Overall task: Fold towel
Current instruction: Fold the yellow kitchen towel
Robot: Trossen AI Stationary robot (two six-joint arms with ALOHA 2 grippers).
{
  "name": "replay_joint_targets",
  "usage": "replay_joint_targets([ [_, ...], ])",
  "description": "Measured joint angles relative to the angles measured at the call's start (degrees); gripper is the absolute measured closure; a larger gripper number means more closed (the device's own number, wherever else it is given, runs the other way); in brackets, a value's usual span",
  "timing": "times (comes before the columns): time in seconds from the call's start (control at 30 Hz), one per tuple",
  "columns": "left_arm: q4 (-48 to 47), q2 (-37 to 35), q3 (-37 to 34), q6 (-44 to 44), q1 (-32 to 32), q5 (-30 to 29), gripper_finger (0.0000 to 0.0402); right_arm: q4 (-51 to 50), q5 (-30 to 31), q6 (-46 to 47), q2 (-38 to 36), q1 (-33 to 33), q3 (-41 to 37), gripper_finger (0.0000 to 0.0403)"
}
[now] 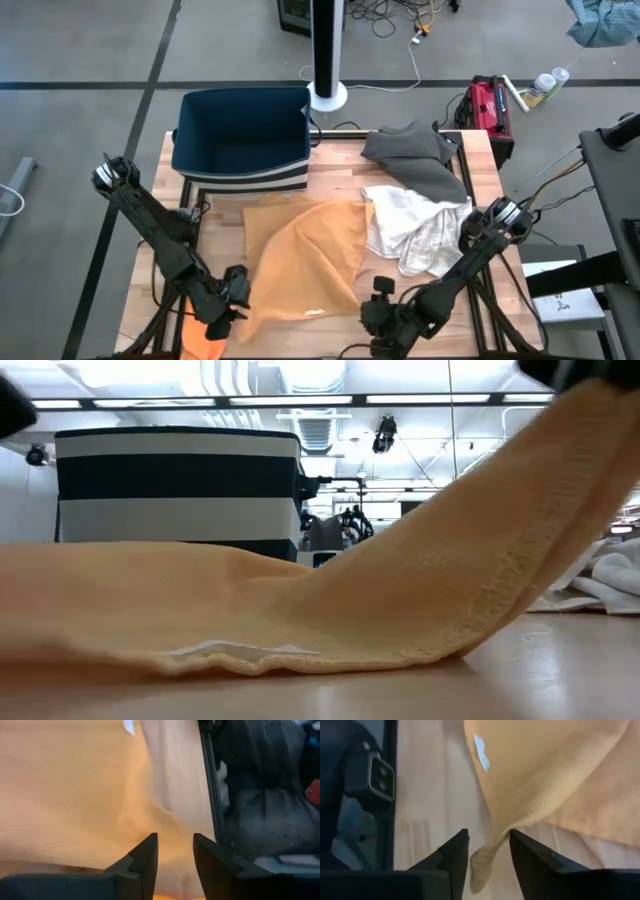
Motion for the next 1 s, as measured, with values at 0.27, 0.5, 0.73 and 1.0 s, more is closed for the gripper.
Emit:
replay_joint_targets([
  [0.27,11.67,-0.1,-2.53,9.64,0.49,-15.35,0.0268,5.59,-8.56,-2.98,2.76,-3.96,-0.12,0.0231],
  [0.5,27.07,11.37,-5.23,13.1,1.6,-15.11,0.0287,8.54,-8.09,-9.44,0.66,-3.63,-0.16,0.0226],
  [0.73,32.18,23.16,-3.56,12.56,5.63,-3.78,0.0303,6.75,1.65,-12.33,-0.08,-4.33,-0.18,0.0241],
  [1.0,20.87,24.06,-1.61,3.89,5.72,8.75,0.0323,-4.89,9.43,-2.58,-0.06,-8.79,-4.58,0.0258],
])
